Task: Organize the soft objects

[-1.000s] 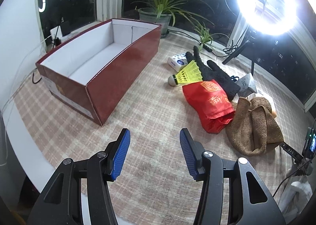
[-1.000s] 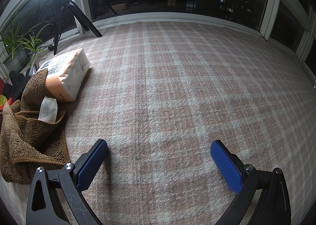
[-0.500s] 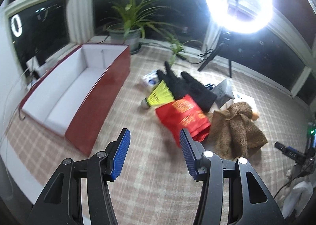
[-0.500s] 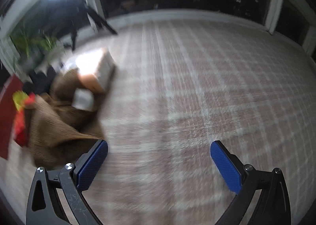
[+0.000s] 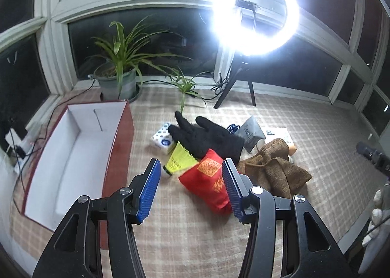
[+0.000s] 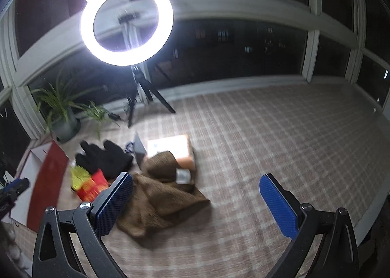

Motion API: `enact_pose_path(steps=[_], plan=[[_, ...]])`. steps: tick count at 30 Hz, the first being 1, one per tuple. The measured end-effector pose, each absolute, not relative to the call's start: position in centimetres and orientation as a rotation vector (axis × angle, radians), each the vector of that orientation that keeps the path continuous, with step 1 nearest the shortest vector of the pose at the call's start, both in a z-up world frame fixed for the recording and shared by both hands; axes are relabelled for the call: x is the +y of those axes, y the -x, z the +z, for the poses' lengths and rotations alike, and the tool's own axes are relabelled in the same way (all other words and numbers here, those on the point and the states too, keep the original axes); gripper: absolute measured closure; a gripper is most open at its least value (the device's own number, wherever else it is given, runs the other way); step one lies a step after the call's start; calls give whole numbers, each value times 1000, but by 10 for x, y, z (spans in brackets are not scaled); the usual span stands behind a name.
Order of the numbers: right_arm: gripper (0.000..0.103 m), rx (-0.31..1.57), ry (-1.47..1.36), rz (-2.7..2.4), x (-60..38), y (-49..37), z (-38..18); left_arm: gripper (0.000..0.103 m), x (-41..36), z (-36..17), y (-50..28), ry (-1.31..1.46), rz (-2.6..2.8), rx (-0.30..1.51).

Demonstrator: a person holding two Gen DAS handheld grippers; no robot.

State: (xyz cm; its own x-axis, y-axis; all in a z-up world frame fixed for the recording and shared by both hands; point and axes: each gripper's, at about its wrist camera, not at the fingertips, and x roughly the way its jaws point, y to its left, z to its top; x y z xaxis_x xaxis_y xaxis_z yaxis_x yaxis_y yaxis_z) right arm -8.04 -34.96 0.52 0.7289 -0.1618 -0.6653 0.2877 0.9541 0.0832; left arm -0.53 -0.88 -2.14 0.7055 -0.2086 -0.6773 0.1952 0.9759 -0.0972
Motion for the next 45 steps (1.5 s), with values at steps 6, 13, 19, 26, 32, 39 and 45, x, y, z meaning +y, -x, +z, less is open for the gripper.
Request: enact_pose_path(steps=[6,13,19,26,32,39,45], plan=[[1,652,-114,-209,-331,66,29,41,-14,-9,3,26,-183,734],[1,648,-76,-149,-323,48,28,36,-18,1,3,53,-132,697],[1,633,-61,-130,-315,38,27,33,-19,0,-3,44,-125,700],[1,631,-54,-125,-312,29,24,21,-23,0,-10,41,-138,711],[1,658,-66,-125,-312,24,14,21,-21,-4,-13,42,-128,728],[1,680,-74,-119,-316,21,6,21,-18,-4,-13,43,-93,722],[1,680,-75,-120,-318,20,5,21,-14,-5,-14,53,-65,730]])
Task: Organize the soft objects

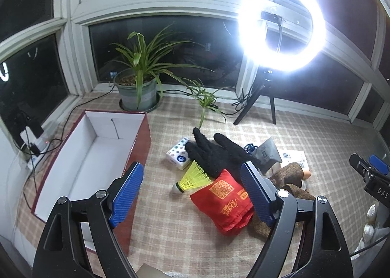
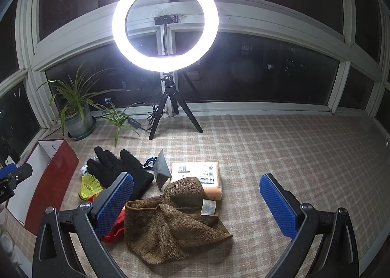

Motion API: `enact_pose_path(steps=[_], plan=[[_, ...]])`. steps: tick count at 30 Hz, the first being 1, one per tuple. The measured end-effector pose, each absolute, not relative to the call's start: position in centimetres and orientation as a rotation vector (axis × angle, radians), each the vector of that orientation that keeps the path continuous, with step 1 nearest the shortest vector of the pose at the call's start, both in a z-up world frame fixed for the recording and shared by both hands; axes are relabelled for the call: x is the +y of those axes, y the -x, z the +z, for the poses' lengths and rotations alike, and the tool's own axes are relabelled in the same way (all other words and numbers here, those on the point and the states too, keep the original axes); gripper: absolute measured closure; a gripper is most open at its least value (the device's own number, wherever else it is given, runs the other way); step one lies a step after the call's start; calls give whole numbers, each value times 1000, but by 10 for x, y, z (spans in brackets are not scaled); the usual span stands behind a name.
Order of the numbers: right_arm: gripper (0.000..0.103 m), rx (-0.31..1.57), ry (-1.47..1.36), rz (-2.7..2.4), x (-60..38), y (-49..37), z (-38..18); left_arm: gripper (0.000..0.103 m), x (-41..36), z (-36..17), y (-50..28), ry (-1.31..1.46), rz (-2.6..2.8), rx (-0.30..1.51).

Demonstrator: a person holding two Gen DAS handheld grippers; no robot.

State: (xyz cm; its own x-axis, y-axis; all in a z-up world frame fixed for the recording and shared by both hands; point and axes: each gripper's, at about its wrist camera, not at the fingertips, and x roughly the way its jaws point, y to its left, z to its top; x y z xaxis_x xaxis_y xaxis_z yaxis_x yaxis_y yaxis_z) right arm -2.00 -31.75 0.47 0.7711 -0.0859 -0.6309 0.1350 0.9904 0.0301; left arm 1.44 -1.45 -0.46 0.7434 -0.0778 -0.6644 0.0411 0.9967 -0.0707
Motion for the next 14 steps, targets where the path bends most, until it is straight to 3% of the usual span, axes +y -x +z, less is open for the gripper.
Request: enact_pose_path(steps=[14], plan=[[1,677,-68,-127,-317,20,4,21,-19,0,-11,23,-60,692]])
